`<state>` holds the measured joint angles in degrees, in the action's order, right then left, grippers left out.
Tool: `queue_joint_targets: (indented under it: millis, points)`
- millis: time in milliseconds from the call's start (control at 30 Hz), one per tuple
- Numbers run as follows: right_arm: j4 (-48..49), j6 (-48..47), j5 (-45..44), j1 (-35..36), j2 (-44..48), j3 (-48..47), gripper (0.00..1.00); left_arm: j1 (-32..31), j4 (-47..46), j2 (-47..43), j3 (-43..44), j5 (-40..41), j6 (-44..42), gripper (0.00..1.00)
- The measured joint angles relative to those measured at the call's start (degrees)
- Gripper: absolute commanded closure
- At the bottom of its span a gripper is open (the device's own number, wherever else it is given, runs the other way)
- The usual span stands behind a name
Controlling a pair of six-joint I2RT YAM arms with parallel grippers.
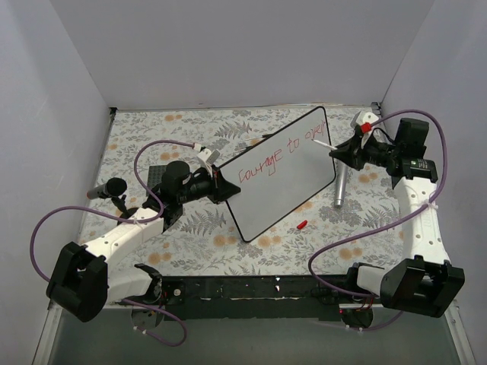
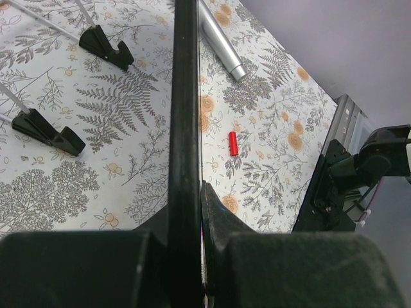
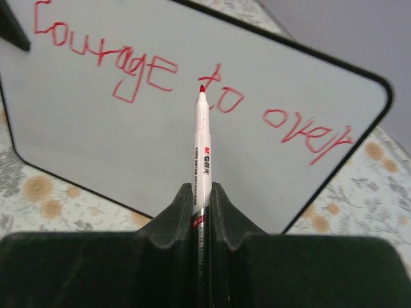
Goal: Write a sentence on the whiteboard
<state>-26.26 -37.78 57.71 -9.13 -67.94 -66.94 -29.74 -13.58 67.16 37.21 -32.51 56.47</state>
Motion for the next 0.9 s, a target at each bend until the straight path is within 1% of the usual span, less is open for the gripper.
queue_joint_targets:
  millis: [167, 300, 400, 567, 667, 767, 833, 900]
  points:
    - [-10.0, -6.6, 2.3, 2.4, 1.6, 2.7, 0.99, 0.0, -2.3, -0.8, -2.2, 1.2, 3.3, 1.00]
    - [-14.8, -9.9, 3.4, 3.4, 5.2, 3.7, 0.99, 0.0, -3.5, -1.2, -3.5, 1.9, 5.4, 1.00]
    - [-18.5, -14.2, 4.4, 4.3, 7.2, 3.7, 0.99, 0.0, -4.2, -1.3, -4.2, 2.2, 6.9, 1.00]
    - [-26.2, -21.7, 4.4, 5.4, 6.3, 4.1, 0.99, -0.1, -4.9, -1.3, -4.9, 2.9, 9.0, 1.00]
    - [-28.0, -24.1, 3.8, 5.5, 6.4, 6.0, 0.99, -0.2, -5.1, -1.6, -5.3, 3.4, 9.9, 1.00]
    - [-28.3, -24.5, 2.4, 6.5, 7.3, 8.7, 0.99, -0.4, -5.1, -2.1, -5.7, 3.8, 10.4, 1.00]
    - [-28.2, -24.0, 1.4, 8.1, 8.3, 10.0, 0.99, -0.5, -5.0, -2.3, -5.7, 4.1, 10.5, 1.00]
    - [-27.0, -23.0, 0.1, 11.3, 9.4, 11.4, 0.99, -0.6, -4.8, -2.4, -5.7, 4.3, 10.5, 1.00]
